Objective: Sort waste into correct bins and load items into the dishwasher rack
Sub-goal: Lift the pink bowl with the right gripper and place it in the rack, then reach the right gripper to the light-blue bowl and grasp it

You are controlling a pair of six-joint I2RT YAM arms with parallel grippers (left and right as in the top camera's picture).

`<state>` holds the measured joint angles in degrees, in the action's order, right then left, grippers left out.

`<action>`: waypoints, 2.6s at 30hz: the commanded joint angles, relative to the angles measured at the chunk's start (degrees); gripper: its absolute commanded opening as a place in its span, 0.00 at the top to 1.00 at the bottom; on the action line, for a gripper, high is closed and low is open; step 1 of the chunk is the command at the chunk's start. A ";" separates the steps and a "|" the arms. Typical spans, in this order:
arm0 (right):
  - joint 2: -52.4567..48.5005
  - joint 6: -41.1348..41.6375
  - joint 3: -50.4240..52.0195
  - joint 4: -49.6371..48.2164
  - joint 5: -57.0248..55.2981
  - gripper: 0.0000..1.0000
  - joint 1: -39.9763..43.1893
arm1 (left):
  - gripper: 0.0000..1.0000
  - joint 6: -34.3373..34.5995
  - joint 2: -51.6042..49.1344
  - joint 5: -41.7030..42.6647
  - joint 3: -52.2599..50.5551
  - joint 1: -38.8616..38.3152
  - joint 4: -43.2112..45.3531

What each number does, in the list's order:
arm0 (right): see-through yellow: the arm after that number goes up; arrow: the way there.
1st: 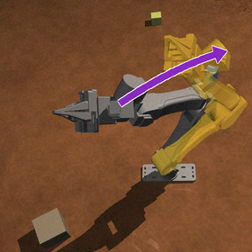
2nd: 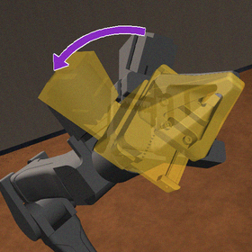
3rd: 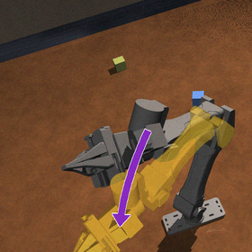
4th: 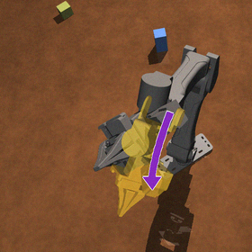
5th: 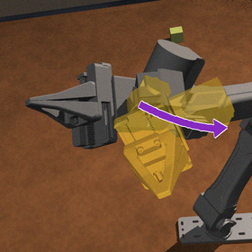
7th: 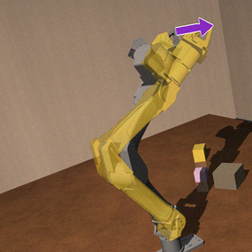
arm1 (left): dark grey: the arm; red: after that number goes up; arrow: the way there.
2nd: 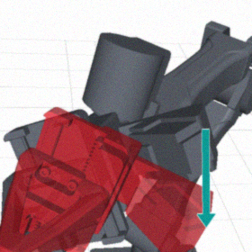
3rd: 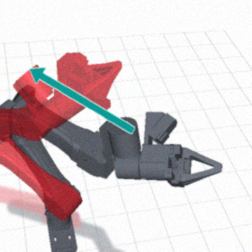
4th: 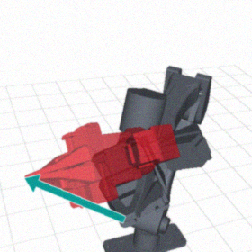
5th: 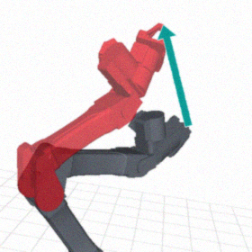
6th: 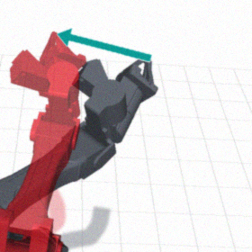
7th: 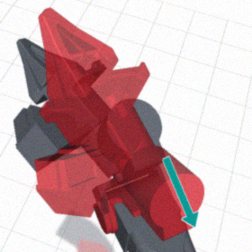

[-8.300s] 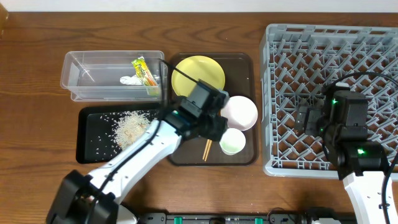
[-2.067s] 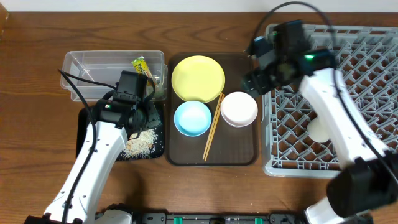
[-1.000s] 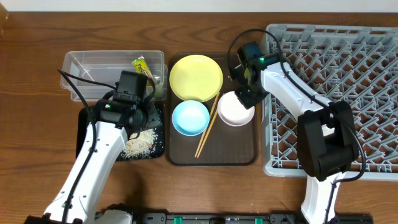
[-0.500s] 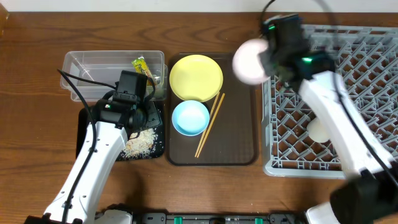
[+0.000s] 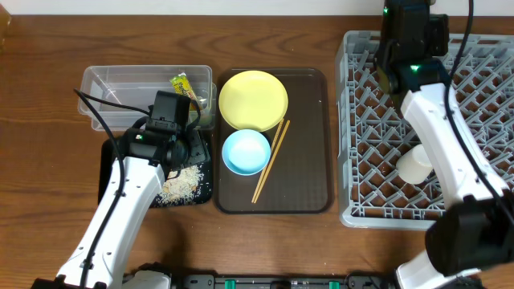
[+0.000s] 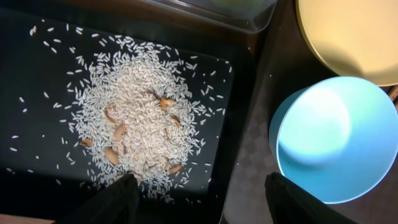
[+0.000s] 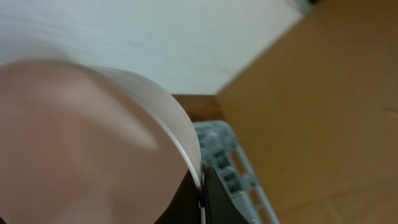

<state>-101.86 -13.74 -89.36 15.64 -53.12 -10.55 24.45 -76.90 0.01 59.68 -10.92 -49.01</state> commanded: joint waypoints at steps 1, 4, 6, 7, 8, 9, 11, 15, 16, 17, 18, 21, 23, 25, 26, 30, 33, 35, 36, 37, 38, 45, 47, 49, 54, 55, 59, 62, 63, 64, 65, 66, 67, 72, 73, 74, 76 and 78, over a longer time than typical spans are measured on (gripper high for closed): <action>-3.58 -1.70 -0.15 -1.03 -8.35 0.99 0.50 | 0.32 0.55 0.90 -0.68 0.33 0.35 0.02; -6.93 -1.31 -0.15 -1.29 -8.37 0.99 0.00 | 0.32 0.55 0.90 -0.66 0.33 0.35 0.02; -9.05 -1.29 -0.15 -1.36 -8.37 0.99 -0.66 | 0.32 0.55 0.90 -0.66 0.33 0.35 0.02; -10.08 -1.31 -0.15 -1.33 -8.37 0.99 -1.05 | 0.32 0.55 0.90 -0.55 0.33 0.35 0.02; -11.04 -1.29 -0.15 -1.36 -8.37 0.99 -1.46 | 0.32 0.55 0.90 -0.48 0.33 0.35 0.02; -11.76 -1.27 -0.15 -1.38 -8.35 0.99 -1.86 | 0.32 0.55 0.90 -0.48 0.33 0.35 0.02; -13.07 -0.94 -0.15 -1.55 -8.35 0.99 -2.73 | 0.32 0.55 0.90 -0.48 0.33 0.35 0.00; -14.60 0.46 -0.15 -1.55 -8.33 0.99 -4.28 | 0.32 0.55 0.90 -0.48 0.33 0.35 -0.02; -15.06 0.44 -0.15 -1.53 -8.35 0.99 -4.70 | 0.32 0.55 0.90 -0.48 0.33 0.35 -0.02; -15.28 0.42 -0.15 -1.40 -8.35 0.99 -4.98 | 0.32 0.55 0.90 -0.48 0.33 0.35 -0.02; -15.56 0.42 -0.13 -1.03 -8.33 0.99 -5.29 | 0.32 0.55 0.90 -0.48 0.33 0.35 -0.02; -16.11 1.64 -0.11 0.26 -8.33 0.99 -5.88 | 0.32 0.55 0.90 -0.48 0.33 0.35 -0.04; -16.17 3.89 -0.09 1.68 -8.31 0.99 -6.10 | 0.32 0.55 0.90 -0.48 0.33 0.35 -0.04; -16.15 5.77 -0.09 3.13 -8.24 0.99 -6.32 | 0.32 0.55 0.90 -0.48 0.33 0.35 0.00; -16.15 6.34 -0.09 4.04 -7.74 0.99 -6.45 | 0.32 0.55 0.90 -0.48 0.33 0.35 0.00; -16.09 9.79 -0.11 10.93 -2.43 0.99 -7.30 | 0.31 0.52 0.90 -0.48 0.33 0.35 -0.02; -15.47 17.07 -0.11 17.86 4.85 0.93 -7.48 | 0.32 0.52 0.90 -0.48 0.33 0.35 0.00; -14.45 21.18 -0.11 21.46 10.19 0.91 -7.48 | 0.32 0.52 0.90 -0.50 0.33 0.35 -0.02; -13.40 22.67 -0.11 23.08 12.87 0.88 -7.48 | 0.31 0.52 0.90 -0.50 0.33 0.35 -0.02; -12.50 23.23 -0.13 23.98 14.47 0.85 -7.48 | 0.32 0.52 0.90 -0.50 0.33 0.35 -0.02; -11.13 23.10 -0.13 24.74 16.46 0.82 -7.48 | 0.32 0.52 0.90 -0.50 0.33 0.35 -0.04; -0.15 23.12 -0.13 27.71 31.34 0.45 -7.50 | 0.32 0.46 0.90 -0.79 0.33 0.35 -0.24; 2.38 23.12 -0.13 28.61 40.33 0.44 -7.54 | 0.32 0.07 1.05 -1.57 0.33 0.48 -0.26; 3.61 23.15 -0.13 29.09 49.75 0.44 -7.58 | 0.32 0.07 1.62 -2.25 0.33 1.14 -0.55; 2.80 23.15 -0.09 31.63 63.58 0.46 -10.08 | 0.31 0.09 4.50 -2.25 0.33 5.38 -1.81; 2.25 23.12 -0.09 32.22 63.93 0.46 -10.95 | 0.31 0.11 5.03 -2.23 0.33 6.54 -1.97; -0.94 23.12 -0.04 33.66 63.93 0.45 -15.26 | 0.31 0.35 5.99 -2.21 0.33 10.82 -2.38; -4.46 23.21 -0.04 34.21 63.95 0.45 -18.86 | 0.31 0.35 5.81 -2.19 0.33 12.61 -2.40; -5.49 23.69 -0.04 34.40 63.93 0.45 -19.82 | 0.31 0.33 5.81 -2.19 0.33 12.81 -2.40; -6.78 24.48 -0.04 34.56 63.93 0.45 -20.87 | 0.31 0.33 5.81 -2.19 0.33 12.90 -2.40; -7.82 24.70 -0.04 34.62 63.93 0.46 -21.70 | 0.31 0.33 5.81 -2.19 0.33 12.90 -2.40; -9.16 25.11 -0.04 34.60 63.89 0.48 -22.64 | 0.31 0.33 5.81 -2.19 0.33 12.90 -2.40; -10.38 25.62 -0.04 34.56 63.91 0.49 -23.45 | 0.31 0.33 5.81 -2.19 0.33 12.90 -2.43; -15.56 27.50 -0.04 34.49 63.49 0.60 -26.08 | 0.31 0.33 5.81 -2.19 0.33 12.90 -2.45; -16.33 28.35 -0.04 34.51 62.97 0.60 -26.32 | 0.31 0.31 5.81 -2.19 0.33 12.90 -2.51; -16.98 29.05 -0.04 34.51 62.38 0.61 -26.49 | 0.31 0.33 5.81 -2.19 0.33 12.87 -2.62; -18.10 29.62 -0.04 34.49 61.51 0.65 -26.51 | 0.31 0.33 5.81 -2.14 0.33 12.90 -2.82; -18.60 29.97 -0.04 34.49 61.51 0.79 -26.51 | 0.31 0.33 5.81 -2.08 0.33 12.87 -2.95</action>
<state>-119.52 14.02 -89.38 50.11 9.54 -36.71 24.43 -71.16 -1.52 59.68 1.74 -51.53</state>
